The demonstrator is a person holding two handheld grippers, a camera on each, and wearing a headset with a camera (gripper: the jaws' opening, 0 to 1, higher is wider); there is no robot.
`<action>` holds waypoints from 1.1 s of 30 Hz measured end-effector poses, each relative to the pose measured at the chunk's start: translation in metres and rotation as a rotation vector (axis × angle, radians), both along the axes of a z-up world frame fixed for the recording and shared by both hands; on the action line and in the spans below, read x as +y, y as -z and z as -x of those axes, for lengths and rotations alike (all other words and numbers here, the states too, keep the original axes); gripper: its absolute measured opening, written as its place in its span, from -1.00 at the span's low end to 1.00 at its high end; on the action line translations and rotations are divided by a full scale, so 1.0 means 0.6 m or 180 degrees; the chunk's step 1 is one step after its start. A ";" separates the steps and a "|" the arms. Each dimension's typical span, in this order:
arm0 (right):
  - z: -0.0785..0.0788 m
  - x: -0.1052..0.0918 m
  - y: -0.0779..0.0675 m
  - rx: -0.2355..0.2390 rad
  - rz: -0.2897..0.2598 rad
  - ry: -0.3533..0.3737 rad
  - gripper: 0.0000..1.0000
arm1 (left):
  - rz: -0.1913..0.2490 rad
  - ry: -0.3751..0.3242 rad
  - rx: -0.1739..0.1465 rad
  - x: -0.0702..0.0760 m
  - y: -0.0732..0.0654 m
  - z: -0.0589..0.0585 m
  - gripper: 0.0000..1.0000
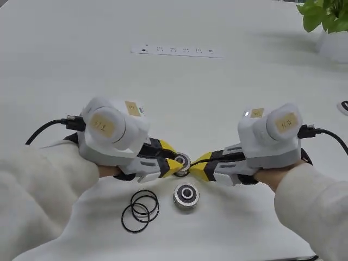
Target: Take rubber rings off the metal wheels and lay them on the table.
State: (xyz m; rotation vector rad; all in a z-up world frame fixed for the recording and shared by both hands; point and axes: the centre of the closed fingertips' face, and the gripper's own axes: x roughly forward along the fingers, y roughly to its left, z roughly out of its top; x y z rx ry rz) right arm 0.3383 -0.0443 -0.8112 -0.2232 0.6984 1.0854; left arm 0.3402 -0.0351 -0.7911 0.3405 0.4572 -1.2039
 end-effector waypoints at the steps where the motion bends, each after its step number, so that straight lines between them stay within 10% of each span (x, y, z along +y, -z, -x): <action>1: -0.002 -0.001 0.000 0.0057 -0.0031 0.0054 -1.00 | -0.0001 0.0001 -0.0008 0.000 0.000 0.000 -0.72; 19: -0.005 -0.009 -0.014 0.0649 -0.0502 0.0571 -1.00 | -0.0008 -0.0002 -0.0066 -0.002 -0.002 0.003 -0.73; 33: -0.009 -0.001 -0.029 0.0749 -0.0721 0.0667 -1.00 | -0.0015 -0.0011 -0.0087 -0.002 -0.002 0.002 -0.73</action>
